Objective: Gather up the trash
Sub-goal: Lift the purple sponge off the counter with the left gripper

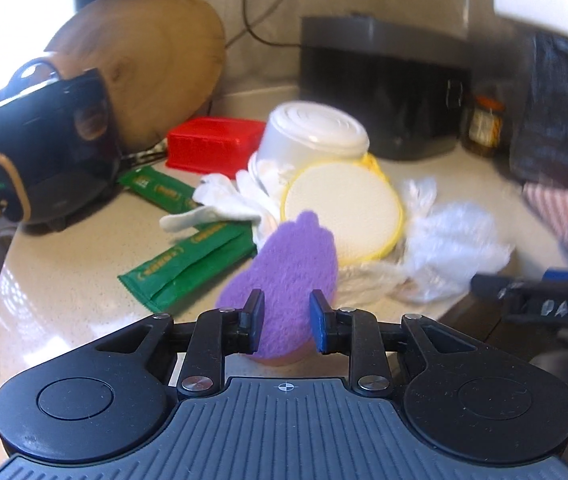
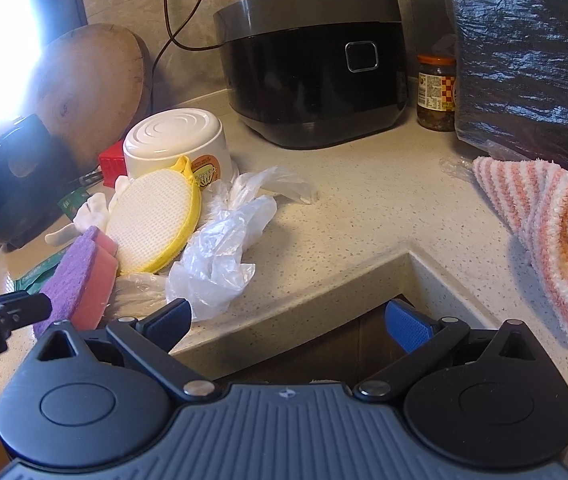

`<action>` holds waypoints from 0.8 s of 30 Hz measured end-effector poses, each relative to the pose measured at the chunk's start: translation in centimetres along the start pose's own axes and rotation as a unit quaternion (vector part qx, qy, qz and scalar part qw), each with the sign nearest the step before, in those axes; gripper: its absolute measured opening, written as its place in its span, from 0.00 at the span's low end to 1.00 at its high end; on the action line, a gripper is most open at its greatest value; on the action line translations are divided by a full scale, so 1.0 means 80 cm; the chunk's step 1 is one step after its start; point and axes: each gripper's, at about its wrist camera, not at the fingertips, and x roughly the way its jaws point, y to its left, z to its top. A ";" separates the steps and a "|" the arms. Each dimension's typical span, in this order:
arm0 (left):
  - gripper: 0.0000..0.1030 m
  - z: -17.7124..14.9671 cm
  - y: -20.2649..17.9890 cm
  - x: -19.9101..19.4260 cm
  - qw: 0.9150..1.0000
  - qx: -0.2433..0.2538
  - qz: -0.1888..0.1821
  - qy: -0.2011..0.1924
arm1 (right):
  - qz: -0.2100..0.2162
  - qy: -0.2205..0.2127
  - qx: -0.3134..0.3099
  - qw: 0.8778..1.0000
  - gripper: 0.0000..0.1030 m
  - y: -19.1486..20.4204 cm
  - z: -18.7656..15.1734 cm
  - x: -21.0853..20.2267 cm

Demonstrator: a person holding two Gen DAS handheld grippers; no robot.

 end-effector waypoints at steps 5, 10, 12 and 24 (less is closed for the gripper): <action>0.29 -0.010 -0.014 0.013 0.999 0.034 0.004 0.004 | 0.003 0.009 -0.009 1.000 1.00 0.002 -0.006 0.003; 0.46 -0.016 -0.025 0.020 0.997 0.076 -0.003 0.009 | 0.010 0.022 -0.005 1.000 1.00 0.005 -0.012 0.010; 0.48 -0.017 -0.025 0.020 0.997 0.078 -0.005 0.009 | 0.012 0.024 -0.004 1.000 1.00 0.006 -0.014 0.011; 0.47 -0.001 -0.018 0.026 0.991 0.129 0.025 0.001 | 0.010 0.032 0.009 0.999 1.00 0.000 -0.019 0.016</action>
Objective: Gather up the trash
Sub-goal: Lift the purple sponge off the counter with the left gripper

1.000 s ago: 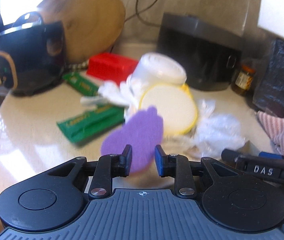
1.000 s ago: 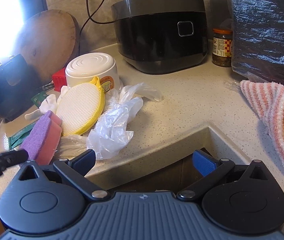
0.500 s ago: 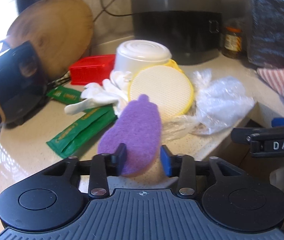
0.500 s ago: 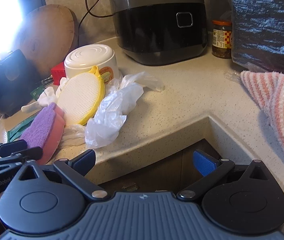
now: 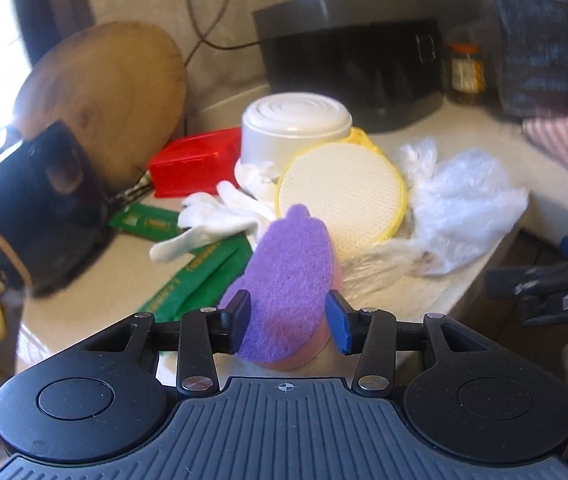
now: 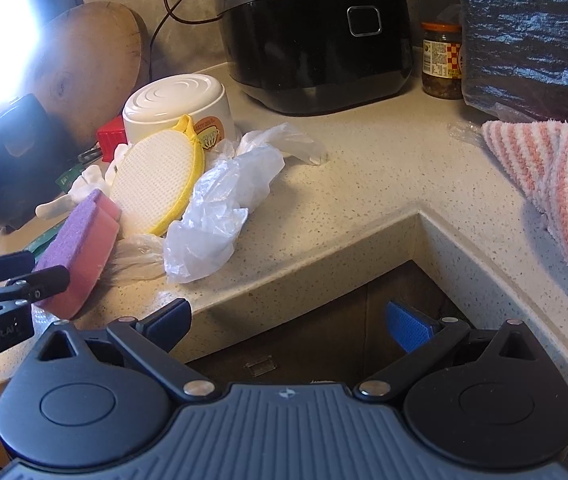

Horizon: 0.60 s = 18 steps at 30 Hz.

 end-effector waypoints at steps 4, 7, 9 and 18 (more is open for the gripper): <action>0.57 0.003 -0.003 0.020 0.999 0.021 -0.018 0.023 | 0.001 0.003 0.005 1.000 1.00 -0.001 -0.005 0.003; 0.67 0.006 0.003 0.025 0.999 0.002 -0.041 0.022 | -0.002 0.005 0.007 1.000 1.00 -0.002 -0.008 0.004; 0.66 0.008 0.008 0.023 0.999 -0.001 -0.044 0.017 | -0.007 0.004 0.008 1.000 1.00 -0.003 -0.009 0.002; 0.63 0.024 0.036 0.045 0.997 0.036 -0.068 0.027 | -0.038 -0.015 0.018 0.999 1.00 -0.015 0.007 -0.022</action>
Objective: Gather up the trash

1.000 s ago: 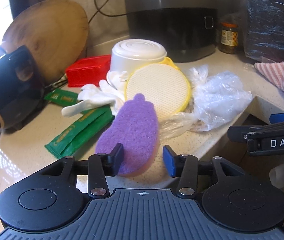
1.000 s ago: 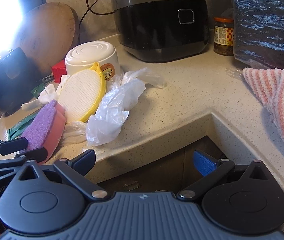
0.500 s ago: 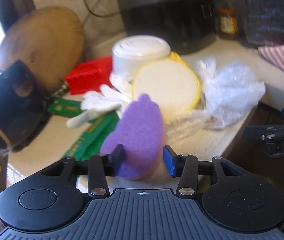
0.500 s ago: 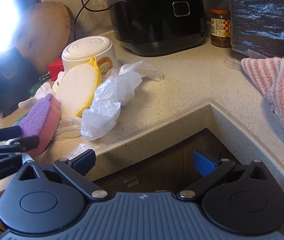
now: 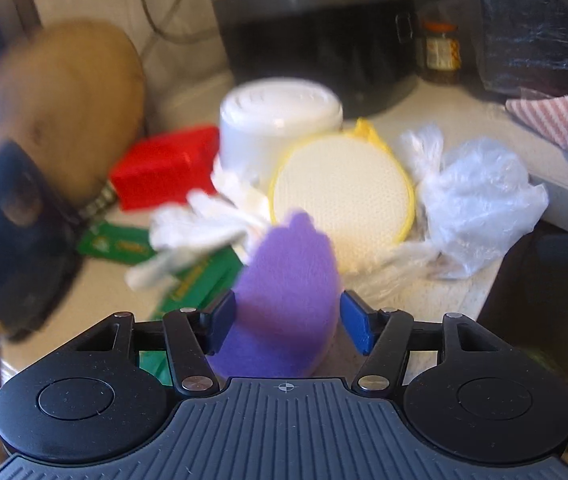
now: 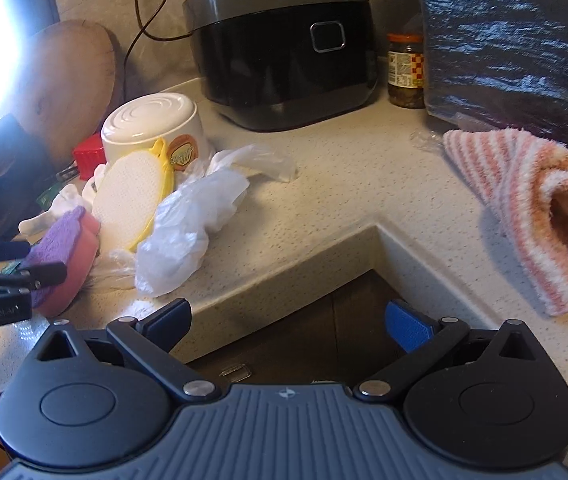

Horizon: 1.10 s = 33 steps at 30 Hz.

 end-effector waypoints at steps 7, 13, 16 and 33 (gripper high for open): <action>0.74 0.004 0.033 0.023 0.999 -0.021 -0.031 -0.005 | -0.007 -0.047 -0.039 0.998 1.00 0.022 0.019 -0.023; 0.77 0.000 0.074 0.034 0.993 -0.069 -0.093 -0.027 | 0.039 -0.094 -0.052 0.993 1.00 0.053 0.076 -0.023; 0.74 -0.007 0.105 0.030 0.984 -0.113 -0.135 -0.026 | 0.054 -0.071 -0.045 0.995 1.00 0.074 0.102 0.000; 0.35 -0.028 0.195 0.014 0.966 -0.114 -0.220 -0.067 | 0.040 0.082 0.054 0.994 1.00 0.162 0.093 0.124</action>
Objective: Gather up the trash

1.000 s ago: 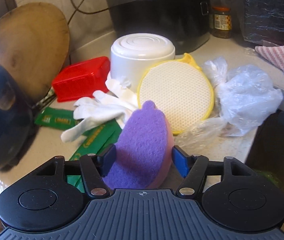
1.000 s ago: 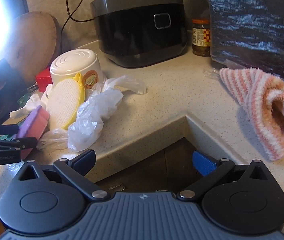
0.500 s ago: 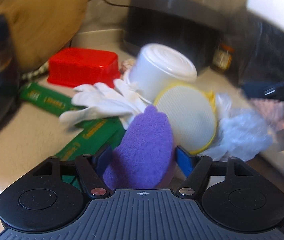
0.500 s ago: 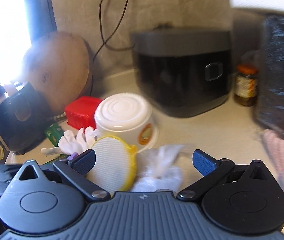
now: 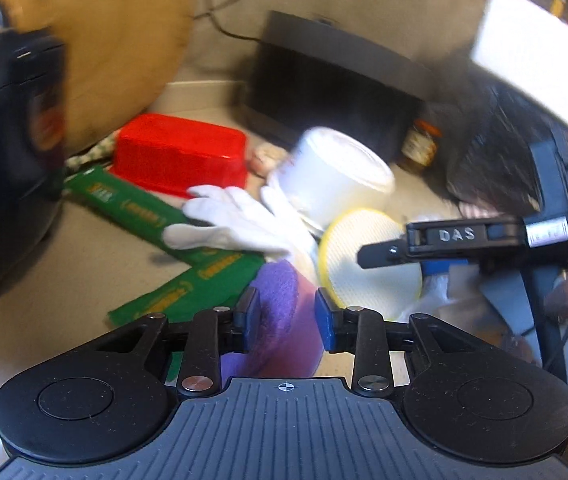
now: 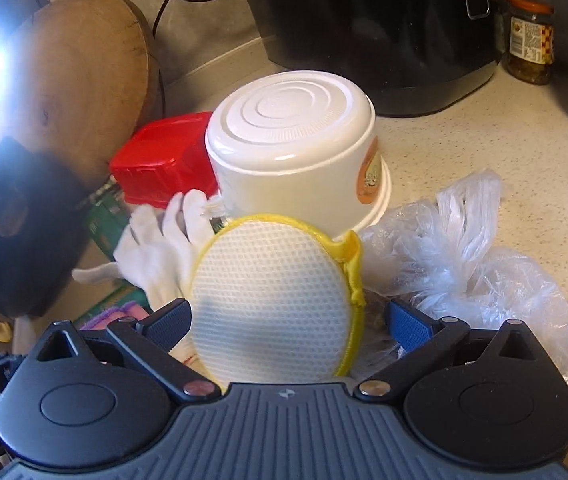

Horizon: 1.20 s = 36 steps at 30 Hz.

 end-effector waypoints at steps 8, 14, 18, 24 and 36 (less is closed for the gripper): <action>0.40 -0.023 -0.049 0.015 0.990 0.136 0.022 0.016 | 0.004 0.023 -0.026 0.999 1.00 -0.003 0.004 0.003; 0.42 -0.032 -0.079 0.018 0.979 0.175 0.099 0.044 | 0.067 0.052 -0.077 0.993 1.00 -0.011 0.005 -0.001; 0.41 -0.040 -0.087 0.014 0.973 0.181 0.131 0.065 | 0.094 0.023 -0.101 0.990 1.00 -0.009 -0.006 -0.014; 0.41 -0.042 -0.090 -0.002 0.973 0.162 0.146 0.076 | 0.093 -0.015 -0.072 0.993 0.81 -0.006 -0.010 -0.017; 0.37 0.005 -0.059 -0.027 0.999 0.045 -0.017 0.022 | 0.105 -0.058 0.014 0.993 0.76 -0.016 -0.036 -0.080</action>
